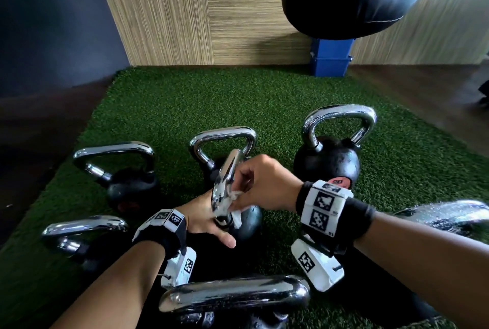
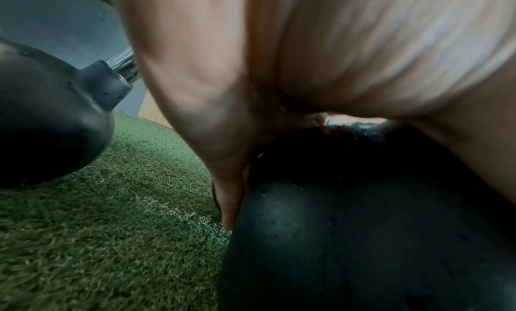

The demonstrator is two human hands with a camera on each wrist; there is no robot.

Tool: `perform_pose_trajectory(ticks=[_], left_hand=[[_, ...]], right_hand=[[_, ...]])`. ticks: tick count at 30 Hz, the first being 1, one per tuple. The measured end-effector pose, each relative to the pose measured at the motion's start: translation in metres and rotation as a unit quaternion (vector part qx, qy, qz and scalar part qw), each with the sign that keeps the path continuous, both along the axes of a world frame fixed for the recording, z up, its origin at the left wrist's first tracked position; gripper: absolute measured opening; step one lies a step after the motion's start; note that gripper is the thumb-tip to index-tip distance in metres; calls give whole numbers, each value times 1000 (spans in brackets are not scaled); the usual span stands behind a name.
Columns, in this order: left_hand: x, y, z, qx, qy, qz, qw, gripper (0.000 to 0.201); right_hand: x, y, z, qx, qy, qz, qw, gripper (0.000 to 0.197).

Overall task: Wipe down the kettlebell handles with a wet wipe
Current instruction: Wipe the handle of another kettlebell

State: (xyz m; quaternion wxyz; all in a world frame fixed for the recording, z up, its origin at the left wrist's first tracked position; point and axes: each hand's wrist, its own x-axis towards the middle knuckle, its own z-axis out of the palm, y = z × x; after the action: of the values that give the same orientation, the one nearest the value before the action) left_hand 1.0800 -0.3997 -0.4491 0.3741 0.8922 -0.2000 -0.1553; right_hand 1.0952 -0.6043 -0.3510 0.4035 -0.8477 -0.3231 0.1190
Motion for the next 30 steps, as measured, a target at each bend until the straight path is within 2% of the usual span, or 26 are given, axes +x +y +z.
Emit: perform_pose_trajectory(ticks=[2, 5, 7, 9, 11, 13, 16, 17, 20, 22, 24, 27, 30], left_hand=[[2, 1, -2, -4, 20, 17, 1000, 101], [2, -3, 0, 8, 25, 13, 1000, 83], [2, -2, -5, 4, 32, 24, 999, 84], [3, 2, -12, -38, 60, 65, 995, 87], [3, 4, -18, -55, 73, 77, 993, 82], [-1, 2, -17, -75, 77, 76, 991, 90], [-5, 1, -15, -87, 43, 76, 992, 104], [-6, 1, -14, -88, 41, 66, 993, 101], [-12, -2, -11, -88, 46, 47, 994, 73], [-15, -5, -7, -104, 46, 25, 993, 62], [-17, -8, -3, -123, 47, 12, 991, 62], [-19, -9, -5, -141, 31, 18, 989, 70], [-19, -8, -9, -118, 14, 32, 992, 72]], right_hand=[[-7, 4, -8, -39, -36, 16, 998, 24], [-3, 6, -12, -39, -48, 6, 998, 24], [-2, 7, -19, -35, -47, -2, 998, 23], [-6, 8, -31, -39, -55, -6, 998, 21], [-10, 8, -43, -46, -61, -4, 997, 19], [-6, 3, -49, -31, -34, -1, 999, 21], [1, -4, -53, 23, 35, -20, 999, 33], [1, -4, -54, 21, 44, -22, 999, 35], [-1, 2, -58, -59, 17, 36, 997, 31], [0, 6, -58, -87, 11, 59, 994, 27], [2, 6, -54, -74, 39, 66, 994, 25], [3, 4, -49, -16, 125, 92, 988, 30], [3, 5, -45, -29, 135, 120, 983, 29]])
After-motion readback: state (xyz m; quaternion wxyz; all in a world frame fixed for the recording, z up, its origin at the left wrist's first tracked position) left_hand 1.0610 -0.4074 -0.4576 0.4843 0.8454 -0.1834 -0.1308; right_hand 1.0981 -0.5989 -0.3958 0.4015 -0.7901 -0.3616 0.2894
